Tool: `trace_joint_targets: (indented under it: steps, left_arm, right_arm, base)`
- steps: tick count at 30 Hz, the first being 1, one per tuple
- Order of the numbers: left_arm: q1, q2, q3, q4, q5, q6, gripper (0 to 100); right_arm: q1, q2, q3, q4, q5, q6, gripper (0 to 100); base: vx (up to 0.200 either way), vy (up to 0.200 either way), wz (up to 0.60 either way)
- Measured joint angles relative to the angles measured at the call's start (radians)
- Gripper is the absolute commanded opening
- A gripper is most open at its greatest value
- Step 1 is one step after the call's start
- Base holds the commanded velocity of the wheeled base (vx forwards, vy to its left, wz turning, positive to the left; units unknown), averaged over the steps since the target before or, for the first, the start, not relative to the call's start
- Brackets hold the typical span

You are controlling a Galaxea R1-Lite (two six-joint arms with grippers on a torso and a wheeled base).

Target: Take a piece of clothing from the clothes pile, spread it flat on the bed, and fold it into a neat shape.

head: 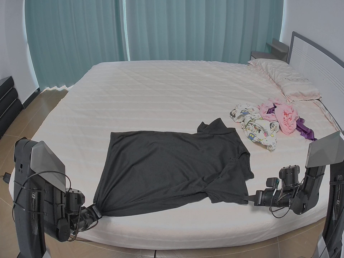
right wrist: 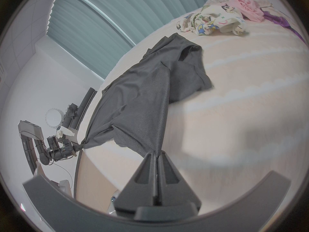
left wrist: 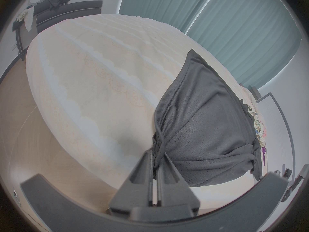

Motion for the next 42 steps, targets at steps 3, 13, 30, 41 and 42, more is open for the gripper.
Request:
trace_joint_targets:
  steps: [3,13,30,41,42]
  left_arm:
    - [0.000,-0.013,0.006,0.001,-0.002,-0.001,0]
    - [0.003,-0.118,0.057,0.000,-0.003,0.020,0]
    - [0.010,-0.280,0.113,0.003,0.005,0.192,0]
    - [0.018,-0.380,0.114,0.281,0.006,0.344,0]
    - [0.019,-0.394,0.114,0.303,0.007,0.354,0]
  right_arm:
    - [-0.007,-0.031,0.080,-0.043,0.001,0.003,0]
    - [-0.013,-0.101,0.357,-0.247,-0.028,0.026,0]
    - [0.079,-0.345,0.387,0.180,-0.264,0.069,0]
    - [0.118,-0.504,0.388,0.396,-0.287,0.073,0]
    - [0.120,-0.523,0.387,0.420,-0.294,0.076,0]
  base:
    - [0.000,0.000,0.00]
    - [0.000,0.000,0.00]
    - [0.000,0.000,0.00]
    - [0.000,0.000,0.00]
    - [0.000,0.000,0.00]
